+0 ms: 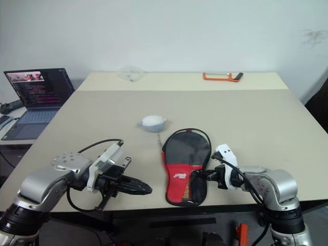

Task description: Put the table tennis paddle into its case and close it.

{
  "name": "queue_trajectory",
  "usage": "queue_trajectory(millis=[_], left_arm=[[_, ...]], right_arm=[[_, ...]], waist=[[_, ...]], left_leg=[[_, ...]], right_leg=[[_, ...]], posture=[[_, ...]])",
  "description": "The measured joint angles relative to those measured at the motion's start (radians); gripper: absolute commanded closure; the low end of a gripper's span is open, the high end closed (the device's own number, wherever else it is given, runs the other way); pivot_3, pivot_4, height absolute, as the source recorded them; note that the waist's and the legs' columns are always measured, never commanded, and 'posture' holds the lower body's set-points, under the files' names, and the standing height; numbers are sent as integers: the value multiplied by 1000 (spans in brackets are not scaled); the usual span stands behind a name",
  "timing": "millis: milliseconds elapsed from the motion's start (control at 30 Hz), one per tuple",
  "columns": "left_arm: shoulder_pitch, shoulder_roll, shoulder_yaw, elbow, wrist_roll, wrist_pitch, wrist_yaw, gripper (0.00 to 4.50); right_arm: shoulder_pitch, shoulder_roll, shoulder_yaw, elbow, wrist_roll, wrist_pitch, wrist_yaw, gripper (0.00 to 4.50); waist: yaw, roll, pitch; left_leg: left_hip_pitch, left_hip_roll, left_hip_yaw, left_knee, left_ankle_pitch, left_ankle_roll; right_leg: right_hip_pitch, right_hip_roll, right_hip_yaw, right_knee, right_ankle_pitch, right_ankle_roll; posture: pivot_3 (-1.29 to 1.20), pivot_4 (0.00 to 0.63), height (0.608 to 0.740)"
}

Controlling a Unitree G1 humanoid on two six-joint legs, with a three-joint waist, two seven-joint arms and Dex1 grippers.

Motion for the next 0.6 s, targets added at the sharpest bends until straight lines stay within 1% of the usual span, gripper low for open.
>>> queue_trajectory(millis=[267,533,600], left_arm=[[2,-1,-7,0,4,-4,3,4500],[2,-10,-15,0,9,-6,8,4500],[2,-17,-16,3,13,-6,16,4500]], right_arm=[[-2,-58,2,6,20,-12,21,4468],[11,-18,-10,5,25,-7,-32,4468],[16,20,-57,-4,39,25,-55,4019]], waist=[[1,0,0],[1,0,0],[1,0,0]], left_leg=[[0,0,0,0,0,0],[0,0,0,0,0,0],[1,0,-1,0,0,0]], right_leg=[[1,0,0,-1,0,0],[1,0,0,-1,0,0],[1,0,0,-1,0,0]], posture=[[0,150,740],[0,150,740],[0,150,740]])
